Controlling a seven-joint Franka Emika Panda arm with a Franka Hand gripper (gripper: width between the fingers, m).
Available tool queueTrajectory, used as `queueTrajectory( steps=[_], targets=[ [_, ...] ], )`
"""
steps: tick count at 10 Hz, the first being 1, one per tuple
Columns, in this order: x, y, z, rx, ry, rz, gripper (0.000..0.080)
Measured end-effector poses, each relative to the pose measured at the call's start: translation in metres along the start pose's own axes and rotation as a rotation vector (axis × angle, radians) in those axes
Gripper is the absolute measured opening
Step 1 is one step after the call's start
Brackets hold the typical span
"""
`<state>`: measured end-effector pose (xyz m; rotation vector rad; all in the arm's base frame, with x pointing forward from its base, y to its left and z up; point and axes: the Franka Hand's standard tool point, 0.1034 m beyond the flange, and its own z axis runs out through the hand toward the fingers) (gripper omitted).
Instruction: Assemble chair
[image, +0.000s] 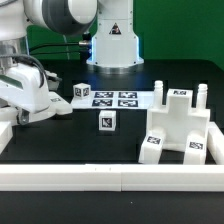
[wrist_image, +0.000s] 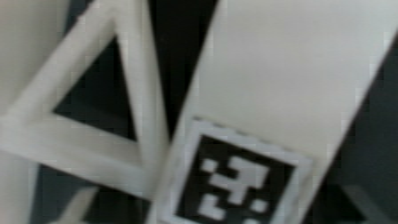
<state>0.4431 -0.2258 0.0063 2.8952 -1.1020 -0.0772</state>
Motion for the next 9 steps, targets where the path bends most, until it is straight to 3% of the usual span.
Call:
queueTrajectory(
  steps=[1,5,7,9],
  targets=[
    [0.001,0.0,0.0,0.0,0.002,-0.001,0.0317],
    [0.001,-0.002,-0.001,0.001,0.001,-0.001,0.0317],
    [-0.002,-0.016,-0.013,0.019,-0.012,-0.015,0.0317],
    [-0.005,-0.026,-0.036,0.055,-0.04,-0.012,0.0318]
  ],
)
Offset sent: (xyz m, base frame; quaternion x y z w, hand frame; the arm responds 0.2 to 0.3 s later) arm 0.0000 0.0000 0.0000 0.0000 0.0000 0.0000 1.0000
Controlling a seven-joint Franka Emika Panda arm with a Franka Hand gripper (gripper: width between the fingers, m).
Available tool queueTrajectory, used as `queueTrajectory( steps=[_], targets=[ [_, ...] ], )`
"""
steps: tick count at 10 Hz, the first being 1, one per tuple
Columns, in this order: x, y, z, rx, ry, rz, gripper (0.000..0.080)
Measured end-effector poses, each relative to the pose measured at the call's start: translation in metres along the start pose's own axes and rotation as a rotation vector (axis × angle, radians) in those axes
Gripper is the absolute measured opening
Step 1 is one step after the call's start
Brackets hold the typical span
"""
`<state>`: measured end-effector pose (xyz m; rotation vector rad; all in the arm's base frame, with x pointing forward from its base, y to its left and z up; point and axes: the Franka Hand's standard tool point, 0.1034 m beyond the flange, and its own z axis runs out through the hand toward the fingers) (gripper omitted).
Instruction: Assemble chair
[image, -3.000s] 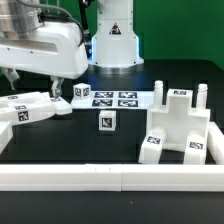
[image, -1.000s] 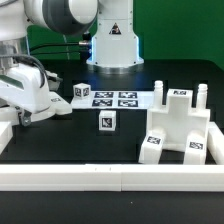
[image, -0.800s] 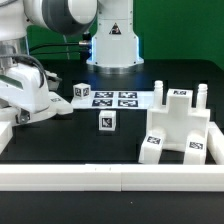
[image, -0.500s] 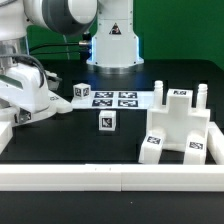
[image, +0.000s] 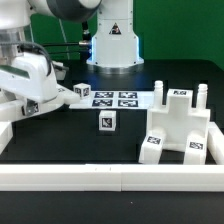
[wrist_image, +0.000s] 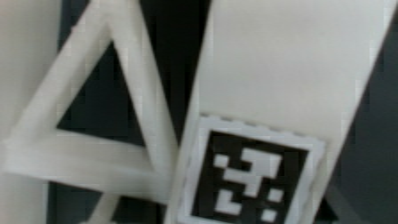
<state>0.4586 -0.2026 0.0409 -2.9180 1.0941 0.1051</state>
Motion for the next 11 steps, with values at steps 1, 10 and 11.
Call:
queueTrajectory(
  steps=[1,10,11],
  targets=[
    [-0.002,-0.01,-0.014,0.021,-0.013,0.004,0.0318],
    [-0.013,-0.11,-0.067,0.035,-0.067,-0.071,0.0318],
    [-0.014,-0.112,-0.067,0.033,-0.066,-0.075,0.0318]
  ],
)
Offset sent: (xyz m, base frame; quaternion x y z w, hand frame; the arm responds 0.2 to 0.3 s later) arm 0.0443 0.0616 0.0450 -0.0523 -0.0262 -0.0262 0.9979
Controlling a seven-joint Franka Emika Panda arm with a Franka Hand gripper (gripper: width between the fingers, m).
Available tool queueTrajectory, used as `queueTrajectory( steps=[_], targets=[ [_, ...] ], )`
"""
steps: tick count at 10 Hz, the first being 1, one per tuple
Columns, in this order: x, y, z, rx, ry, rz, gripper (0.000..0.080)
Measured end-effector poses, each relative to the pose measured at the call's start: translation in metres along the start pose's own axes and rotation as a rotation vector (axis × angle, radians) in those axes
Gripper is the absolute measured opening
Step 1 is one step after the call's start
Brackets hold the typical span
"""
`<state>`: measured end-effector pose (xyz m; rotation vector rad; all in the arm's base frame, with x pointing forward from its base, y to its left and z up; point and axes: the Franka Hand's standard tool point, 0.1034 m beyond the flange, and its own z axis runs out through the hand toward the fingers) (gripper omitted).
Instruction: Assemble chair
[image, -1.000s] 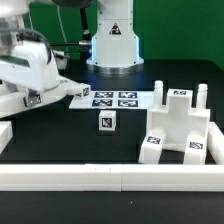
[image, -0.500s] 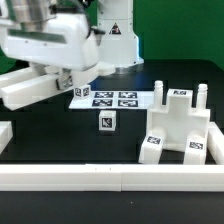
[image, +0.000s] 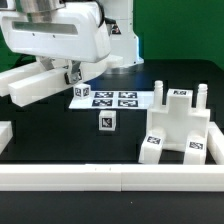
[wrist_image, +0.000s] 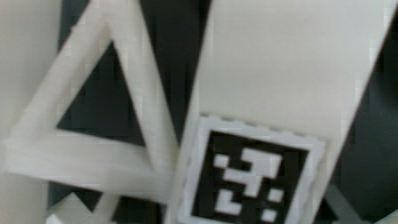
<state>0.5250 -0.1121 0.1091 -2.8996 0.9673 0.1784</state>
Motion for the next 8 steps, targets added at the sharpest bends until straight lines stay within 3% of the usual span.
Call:
queueTrajectory(
  steps=[1,3,5,6,8],
  targets=[
    [-0.006,-0.014,-0.006,-0.024,0.012,-0.04,0.0318],
    [-0.033,-0.066,-0.024,-0.06,0.017,-0.149,0.0318],
    [-0.052,-0.106,-0.04,-0.054,0.034,-0.237,0.0318],
    [-0.055,-0.116,-0.044,-0.048,0.03,-0.259,0.0318],
    [-0.053,-0.11,-0.04,-0.053,0.029,-0.25,0.0318]
  ],
)
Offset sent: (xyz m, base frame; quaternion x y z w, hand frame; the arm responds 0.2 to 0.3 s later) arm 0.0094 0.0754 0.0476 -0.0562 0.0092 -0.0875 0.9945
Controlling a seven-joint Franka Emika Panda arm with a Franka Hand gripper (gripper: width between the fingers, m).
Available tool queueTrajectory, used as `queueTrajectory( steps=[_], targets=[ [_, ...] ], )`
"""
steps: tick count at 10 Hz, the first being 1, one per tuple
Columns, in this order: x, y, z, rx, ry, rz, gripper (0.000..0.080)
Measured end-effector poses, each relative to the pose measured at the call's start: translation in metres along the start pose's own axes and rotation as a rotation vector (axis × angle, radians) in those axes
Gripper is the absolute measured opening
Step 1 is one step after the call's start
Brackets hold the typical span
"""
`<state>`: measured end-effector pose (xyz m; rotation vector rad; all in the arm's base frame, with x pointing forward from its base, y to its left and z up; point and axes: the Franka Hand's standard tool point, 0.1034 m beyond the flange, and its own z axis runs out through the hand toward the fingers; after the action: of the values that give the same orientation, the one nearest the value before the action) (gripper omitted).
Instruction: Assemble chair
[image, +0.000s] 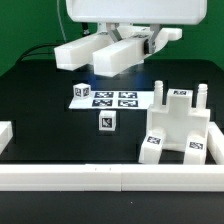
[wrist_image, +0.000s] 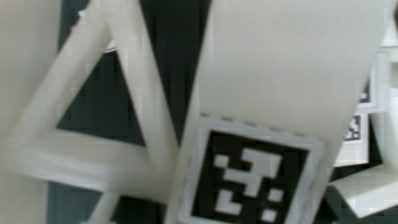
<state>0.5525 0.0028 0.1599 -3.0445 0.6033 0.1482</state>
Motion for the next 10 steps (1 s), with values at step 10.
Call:
queueTrajectory(
  steps=[10],
  targets=[
    [-0.024,-0.076,0.006,-0.015,0.067,-0.253,0.0318]
  ],
)
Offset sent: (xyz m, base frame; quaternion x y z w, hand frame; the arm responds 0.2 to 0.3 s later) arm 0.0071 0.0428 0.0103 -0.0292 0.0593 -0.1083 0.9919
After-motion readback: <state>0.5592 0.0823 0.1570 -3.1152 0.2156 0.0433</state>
